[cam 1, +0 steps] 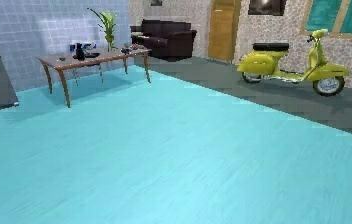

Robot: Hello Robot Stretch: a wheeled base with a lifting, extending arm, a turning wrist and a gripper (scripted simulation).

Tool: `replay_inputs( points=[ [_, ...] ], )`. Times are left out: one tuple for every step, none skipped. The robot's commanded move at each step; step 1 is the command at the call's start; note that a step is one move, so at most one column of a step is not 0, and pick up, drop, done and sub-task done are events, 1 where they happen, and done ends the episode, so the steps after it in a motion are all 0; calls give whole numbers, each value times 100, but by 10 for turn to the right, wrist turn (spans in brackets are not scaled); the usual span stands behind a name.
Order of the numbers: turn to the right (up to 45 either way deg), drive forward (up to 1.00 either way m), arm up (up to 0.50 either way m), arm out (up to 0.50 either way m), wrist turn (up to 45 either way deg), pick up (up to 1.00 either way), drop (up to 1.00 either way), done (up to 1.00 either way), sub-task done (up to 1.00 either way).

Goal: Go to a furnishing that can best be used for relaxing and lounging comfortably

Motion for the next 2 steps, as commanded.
replay_inputs(
  points=[
    [30,0,0,0,0,0,0,0,0],
    [0,100,0,0,0,0,0,0,0]
  ],
)
